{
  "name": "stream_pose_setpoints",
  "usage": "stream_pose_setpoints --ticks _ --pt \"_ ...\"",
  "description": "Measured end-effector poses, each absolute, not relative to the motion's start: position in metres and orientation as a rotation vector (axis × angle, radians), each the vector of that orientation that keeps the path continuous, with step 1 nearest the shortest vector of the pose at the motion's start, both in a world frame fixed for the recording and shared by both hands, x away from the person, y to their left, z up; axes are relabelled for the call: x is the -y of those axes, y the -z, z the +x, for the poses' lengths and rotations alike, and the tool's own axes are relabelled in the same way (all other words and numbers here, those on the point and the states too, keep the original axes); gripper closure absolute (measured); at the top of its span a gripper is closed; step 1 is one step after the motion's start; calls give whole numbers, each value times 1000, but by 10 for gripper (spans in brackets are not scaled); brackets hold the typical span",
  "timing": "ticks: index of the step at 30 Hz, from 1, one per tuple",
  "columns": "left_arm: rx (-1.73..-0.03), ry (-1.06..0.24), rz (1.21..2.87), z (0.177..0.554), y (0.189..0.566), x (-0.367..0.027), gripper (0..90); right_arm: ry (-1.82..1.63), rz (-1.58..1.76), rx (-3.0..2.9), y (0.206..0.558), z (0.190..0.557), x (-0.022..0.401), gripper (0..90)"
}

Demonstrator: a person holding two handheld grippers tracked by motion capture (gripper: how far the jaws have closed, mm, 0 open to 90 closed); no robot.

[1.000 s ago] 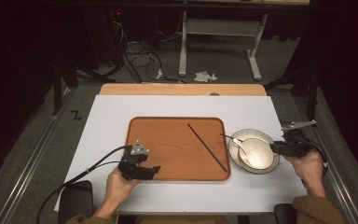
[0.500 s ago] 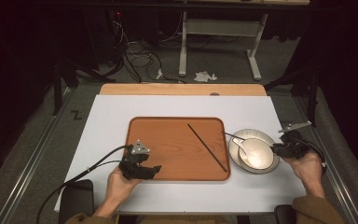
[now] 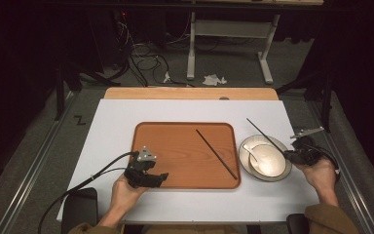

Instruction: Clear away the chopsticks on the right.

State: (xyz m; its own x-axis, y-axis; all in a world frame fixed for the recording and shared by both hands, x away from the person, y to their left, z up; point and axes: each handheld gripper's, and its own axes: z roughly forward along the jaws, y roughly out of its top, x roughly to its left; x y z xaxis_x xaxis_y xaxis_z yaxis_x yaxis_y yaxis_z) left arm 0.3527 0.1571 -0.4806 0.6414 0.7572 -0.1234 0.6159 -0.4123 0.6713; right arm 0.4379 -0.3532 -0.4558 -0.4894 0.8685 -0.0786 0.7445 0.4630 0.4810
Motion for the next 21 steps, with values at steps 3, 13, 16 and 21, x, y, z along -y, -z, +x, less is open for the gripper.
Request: stream_pose_setpoints --ticks 3,13,16,21 --pt "-1066 -262 2157 352 480 -157 329 -558 1377 -2400 456 438 354 851" --pt "-1065 -260 2157 352 480 -157 329 -591 1346 -2385 450 435 353 865" --pt "-1065 -261 2157 352 480 -157 329 -647 1332 -2365 442 432 351 865" --pt "-1059 -262 2162 352 480 -158 330 -711 1300 -2350 432 427 346 865"
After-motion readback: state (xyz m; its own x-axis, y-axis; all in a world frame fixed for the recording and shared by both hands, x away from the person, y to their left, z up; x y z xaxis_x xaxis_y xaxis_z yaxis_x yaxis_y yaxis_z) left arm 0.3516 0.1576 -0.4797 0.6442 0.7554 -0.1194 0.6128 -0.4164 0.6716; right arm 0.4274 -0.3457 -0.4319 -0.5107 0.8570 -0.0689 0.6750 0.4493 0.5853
